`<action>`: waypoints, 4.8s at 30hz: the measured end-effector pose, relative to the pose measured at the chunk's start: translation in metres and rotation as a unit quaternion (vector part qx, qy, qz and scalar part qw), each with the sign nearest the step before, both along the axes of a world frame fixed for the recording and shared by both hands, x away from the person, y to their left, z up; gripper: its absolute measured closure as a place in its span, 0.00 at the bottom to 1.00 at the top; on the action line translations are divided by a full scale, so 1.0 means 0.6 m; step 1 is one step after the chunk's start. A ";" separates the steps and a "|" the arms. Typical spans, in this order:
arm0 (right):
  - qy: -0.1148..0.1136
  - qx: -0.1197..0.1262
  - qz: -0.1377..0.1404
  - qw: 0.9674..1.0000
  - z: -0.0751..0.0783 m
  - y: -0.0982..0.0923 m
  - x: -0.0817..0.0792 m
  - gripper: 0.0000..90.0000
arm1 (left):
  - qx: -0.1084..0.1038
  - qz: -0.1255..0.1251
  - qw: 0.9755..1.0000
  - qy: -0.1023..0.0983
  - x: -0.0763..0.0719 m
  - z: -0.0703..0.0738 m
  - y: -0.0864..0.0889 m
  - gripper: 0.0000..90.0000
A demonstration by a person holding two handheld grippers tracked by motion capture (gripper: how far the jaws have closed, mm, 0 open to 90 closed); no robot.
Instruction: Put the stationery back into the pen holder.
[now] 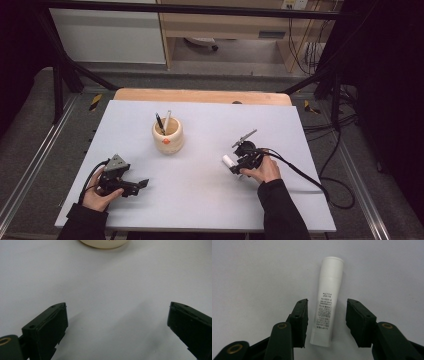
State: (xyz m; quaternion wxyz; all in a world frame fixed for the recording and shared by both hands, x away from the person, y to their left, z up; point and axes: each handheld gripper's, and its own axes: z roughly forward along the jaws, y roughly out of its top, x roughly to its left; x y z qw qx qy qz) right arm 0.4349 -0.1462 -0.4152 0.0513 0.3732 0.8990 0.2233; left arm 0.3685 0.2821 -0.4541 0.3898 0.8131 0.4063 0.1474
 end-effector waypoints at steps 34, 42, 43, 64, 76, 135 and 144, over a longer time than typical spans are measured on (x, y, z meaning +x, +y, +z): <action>0.014 -0.022 0.003 1.000 -0.013 0.007 0.011 0.78 | 0.002 -0.001 1.000 0.000 0.000 0.000 -0.001 0.04; 0.016 -0.023 0.001 1.000 -0.012 0.006 0.011 0.79 | 0.002 -0.001 1.000 0.000 0.000 0.000 -0.001 0.04; 0.017 -0.022 0.000 1.000 -0.012 0.006 0.011 0.79 | 0.002 -0.001 1.000 0.000 0.000 0.000 -0.001 0.04; -0.002 0.021 -0.009 1.000 0.013 -0.006 -0.002 0.79 | 0.001 -0.001 1.000 -0.001 0.000 0.001 0.000 0.04; -0.050 0.096 -0.020 0.994 0.034 -0.016 -0.018 0.79 | -0.002 0.003 1.000 -0.001 0.000 0.002 0.001 0.04; -0.266 0.377 -0.080 0.884 0.086 0.141 0.013 0.79 | -0.008 0.001 1.000 -0.002 0.000 0.003 0.001 0.04; -0.268 0.383 -0.080 0.880 0.085 0.173 0.035 0.79 | -0.010 0.001 1.000 -0.002 0.000 0.004 0.001 0.04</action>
